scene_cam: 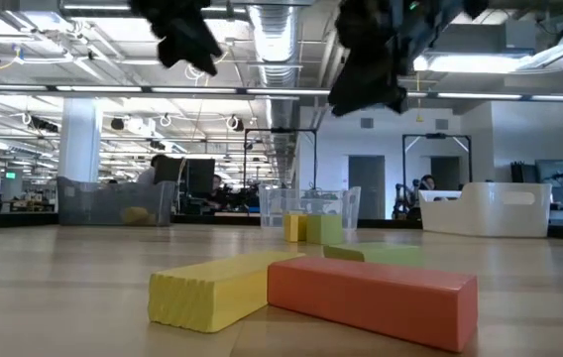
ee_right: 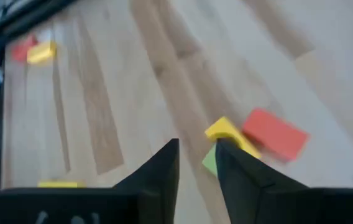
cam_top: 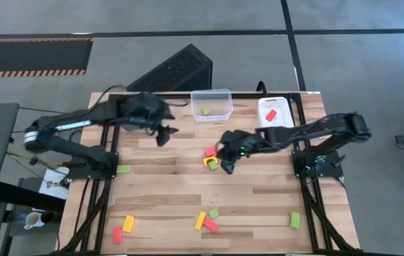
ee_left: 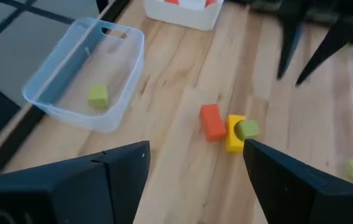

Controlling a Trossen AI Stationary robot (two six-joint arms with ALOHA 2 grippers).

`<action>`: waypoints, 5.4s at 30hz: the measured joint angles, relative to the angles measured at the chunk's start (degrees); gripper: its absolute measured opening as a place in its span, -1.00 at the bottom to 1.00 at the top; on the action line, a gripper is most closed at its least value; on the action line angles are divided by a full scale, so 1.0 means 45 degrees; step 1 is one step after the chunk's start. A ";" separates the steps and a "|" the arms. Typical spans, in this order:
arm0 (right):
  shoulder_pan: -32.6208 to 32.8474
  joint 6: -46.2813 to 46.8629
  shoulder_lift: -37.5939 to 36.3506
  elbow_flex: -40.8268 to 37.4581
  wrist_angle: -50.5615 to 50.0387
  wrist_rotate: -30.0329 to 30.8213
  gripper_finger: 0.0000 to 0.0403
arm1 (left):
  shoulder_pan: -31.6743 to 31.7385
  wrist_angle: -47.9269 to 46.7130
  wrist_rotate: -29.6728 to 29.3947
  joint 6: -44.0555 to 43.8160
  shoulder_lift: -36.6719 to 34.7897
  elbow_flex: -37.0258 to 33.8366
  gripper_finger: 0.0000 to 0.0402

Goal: Sort & place blocks by color
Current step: Put the green block into the transparent bin, then put the yellow block into the black bin

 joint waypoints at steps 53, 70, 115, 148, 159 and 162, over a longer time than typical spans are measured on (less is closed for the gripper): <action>0.0501 -0.1798 0.5755 0.5258 -0.3391 -0.1008 0.29 | -0.0517 0.4146 -0.0243 -0.2290 -0.4223 -0.5675 0.22; 0.0424 -0.4431 0.6065 0.5234 -0.3737 -0.0211 0.73 | -0.0517 0.4159 -0.0261 -0.2430 -0.4221 -0.5670 0.22; -0.2178 -0.5601 0.4529 0.7251 -0.6521 0.0210 -0.40 | -0.0512 0.3868 -0.0495 -0.2271 -0.4218 -0.5660 0.22; -0.7735 -0.4179 0.5677 0.7255 -0.4406 0.0035 0.46 | -0.0882 0.3465 -0.1302 -0.3451 -0.4218 -0.5665 0.22; -0.5595 -0.4066 0.5104 0.7255 -0.7116 -0.2005 0.47 | -0.0886 -0.0850 -0.1005 -0.5252 -0.4218 -0.5665 0.22; -0.4764 -0.4066 0.5123 0.7255 -0.7672 -0.2008 0.47 | -0.0886 -0.2821 -0.0984 -0.6047 -0.4142 -0.5665 0.22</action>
